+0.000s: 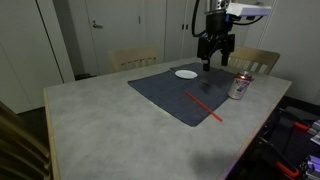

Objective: Pick the straw and put it in the soda can

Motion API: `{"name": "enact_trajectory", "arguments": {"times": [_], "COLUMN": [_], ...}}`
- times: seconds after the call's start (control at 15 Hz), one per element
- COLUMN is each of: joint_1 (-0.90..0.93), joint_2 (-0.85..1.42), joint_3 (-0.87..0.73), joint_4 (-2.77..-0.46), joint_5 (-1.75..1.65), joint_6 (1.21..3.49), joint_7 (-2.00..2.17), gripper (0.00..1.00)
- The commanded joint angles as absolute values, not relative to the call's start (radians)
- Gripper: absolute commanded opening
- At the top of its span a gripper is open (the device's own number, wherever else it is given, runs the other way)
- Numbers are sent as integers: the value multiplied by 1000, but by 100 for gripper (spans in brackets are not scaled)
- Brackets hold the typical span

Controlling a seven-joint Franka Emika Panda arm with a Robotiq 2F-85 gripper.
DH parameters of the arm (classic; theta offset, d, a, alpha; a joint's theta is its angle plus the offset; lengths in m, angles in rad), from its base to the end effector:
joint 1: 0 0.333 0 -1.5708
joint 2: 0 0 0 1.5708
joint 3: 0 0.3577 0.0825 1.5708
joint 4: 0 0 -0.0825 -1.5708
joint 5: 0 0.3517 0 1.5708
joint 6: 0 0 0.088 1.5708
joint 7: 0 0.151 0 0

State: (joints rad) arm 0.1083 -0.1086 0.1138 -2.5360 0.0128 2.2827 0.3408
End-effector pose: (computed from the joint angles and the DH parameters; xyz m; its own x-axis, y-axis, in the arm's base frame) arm 0.3913 0.0887 0.3234 0.9821 -0.1313 -0.1352 -0.1253 -0.9908 0.0521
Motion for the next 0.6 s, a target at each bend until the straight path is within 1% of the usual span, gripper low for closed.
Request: {"name": "enact_trajectory", "arguments": {"times": [0.0, 0.2, 0.53], "joint_1": [107, 113, 103], "joint_2": [-86, -69, -16], "joint_3": [123, 129, 119], "joint_4": [-2519, -2501, -2482], "joint_5": [6, -11, 0], "joint_6": [2281, 2287, 2371], "joint_7": [335, 321, 312], "gripper": [100, 100, 100]}}
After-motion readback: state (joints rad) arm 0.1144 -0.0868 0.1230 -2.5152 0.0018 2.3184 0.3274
